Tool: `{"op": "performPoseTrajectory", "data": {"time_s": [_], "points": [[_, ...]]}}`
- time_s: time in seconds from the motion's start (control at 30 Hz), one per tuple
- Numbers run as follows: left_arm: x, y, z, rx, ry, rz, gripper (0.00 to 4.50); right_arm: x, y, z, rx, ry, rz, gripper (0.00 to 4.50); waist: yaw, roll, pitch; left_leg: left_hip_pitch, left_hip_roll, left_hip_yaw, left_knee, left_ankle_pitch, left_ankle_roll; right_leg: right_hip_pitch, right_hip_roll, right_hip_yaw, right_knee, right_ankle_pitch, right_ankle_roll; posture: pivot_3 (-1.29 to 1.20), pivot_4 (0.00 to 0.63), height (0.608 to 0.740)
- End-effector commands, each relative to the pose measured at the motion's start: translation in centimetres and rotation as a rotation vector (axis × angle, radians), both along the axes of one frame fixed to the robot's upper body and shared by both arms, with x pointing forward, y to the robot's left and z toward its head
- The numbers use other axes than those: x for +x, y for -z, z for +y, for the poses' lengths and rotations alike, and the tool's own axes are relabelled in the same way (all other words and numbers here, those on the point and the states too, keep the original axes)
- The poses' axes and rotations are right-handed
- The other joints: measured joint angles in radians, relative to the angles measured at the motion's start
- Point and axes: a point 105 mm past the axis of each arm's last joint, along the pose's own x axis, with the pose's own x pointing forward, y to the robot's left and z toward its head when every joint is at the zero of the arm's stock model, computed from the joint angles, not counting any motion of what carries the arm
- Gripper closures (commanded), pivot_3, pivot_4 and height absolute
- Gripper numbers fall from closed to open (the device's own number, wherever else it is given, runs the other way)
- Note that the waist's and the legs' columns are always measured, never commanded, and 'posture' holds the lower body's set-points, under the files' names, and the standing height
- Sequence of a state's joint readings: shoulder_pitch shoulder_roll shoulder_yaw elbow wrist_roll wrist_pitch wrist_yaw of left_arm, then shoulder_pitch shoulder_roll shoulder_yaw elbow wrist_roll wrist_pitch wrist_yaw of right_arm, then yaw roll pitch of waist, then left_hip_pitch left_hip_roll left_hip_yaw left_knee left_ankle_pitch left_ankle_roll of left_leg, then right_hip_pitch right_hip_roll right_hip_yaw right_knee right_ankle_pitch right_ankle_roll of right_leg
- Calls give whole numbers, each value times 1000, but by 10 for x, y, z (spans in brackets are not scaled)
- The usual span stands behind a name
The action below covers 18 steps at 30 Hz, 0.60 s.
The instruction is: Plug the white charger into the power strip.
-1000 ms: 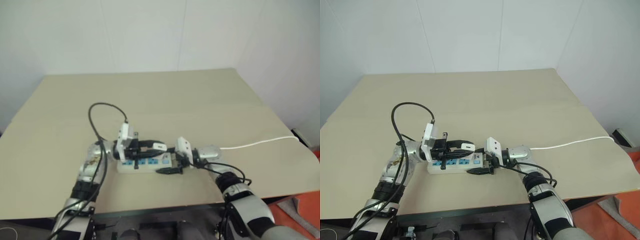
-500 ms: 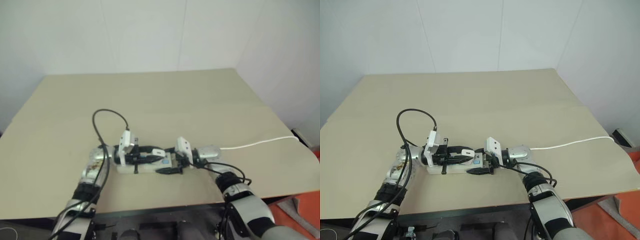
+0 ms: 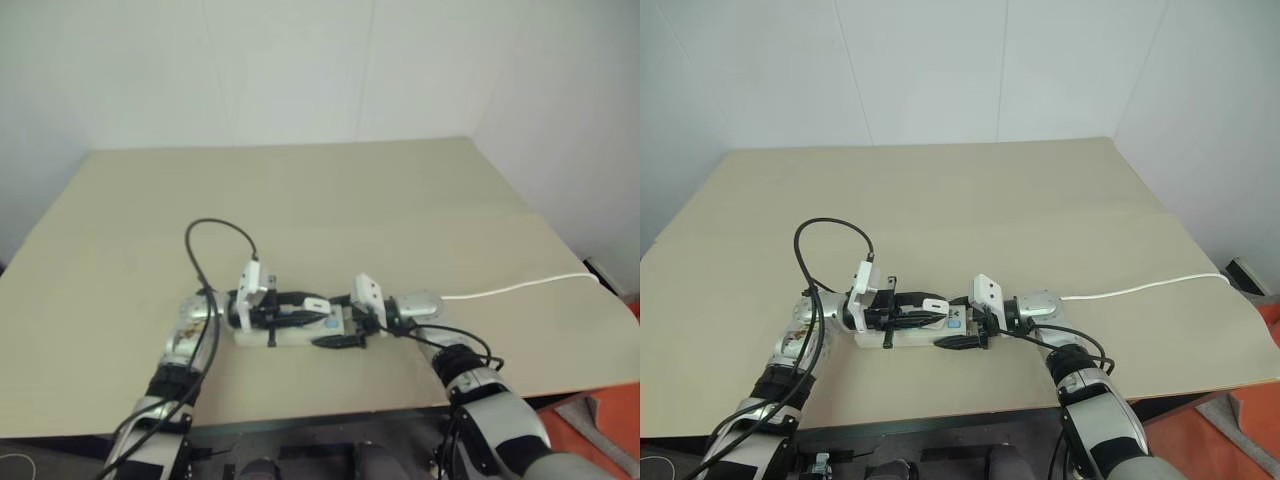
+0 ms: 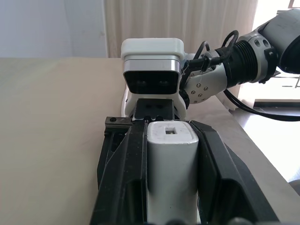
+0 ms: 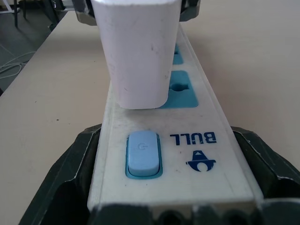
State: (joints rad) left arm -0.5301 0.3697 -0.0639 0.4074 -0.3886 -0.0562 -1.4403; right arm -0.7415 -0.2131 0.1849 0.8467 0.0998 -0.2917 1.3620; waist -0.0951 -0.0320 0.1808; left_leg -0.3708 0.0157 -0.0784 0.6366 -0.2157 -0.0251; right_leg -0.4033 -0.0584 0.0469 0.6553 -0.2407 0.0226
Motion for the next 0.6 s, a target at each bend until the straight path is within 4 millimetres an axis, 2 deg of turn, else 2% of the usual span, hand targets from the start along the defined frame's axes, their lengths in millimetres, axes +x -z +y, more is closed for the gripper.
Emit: {"op": "performPoseTrajectory", "data": {"time_s": [0.03,0.6], "points": [[-1,14,25,85,-49,30,3482,-4,-1,-1,-3,-27,2,1083,-1,0,0,0,0,0,-1,0,0,0,0,0,0,0,0,0,150,740],[-7,31,49,160,-84,62,3482,-5,-1,-2,-13,-35,4,1083,-2,0,0,2,0,0,-2,0,0,0,0,1,0,0,0,0,150,740]]}}
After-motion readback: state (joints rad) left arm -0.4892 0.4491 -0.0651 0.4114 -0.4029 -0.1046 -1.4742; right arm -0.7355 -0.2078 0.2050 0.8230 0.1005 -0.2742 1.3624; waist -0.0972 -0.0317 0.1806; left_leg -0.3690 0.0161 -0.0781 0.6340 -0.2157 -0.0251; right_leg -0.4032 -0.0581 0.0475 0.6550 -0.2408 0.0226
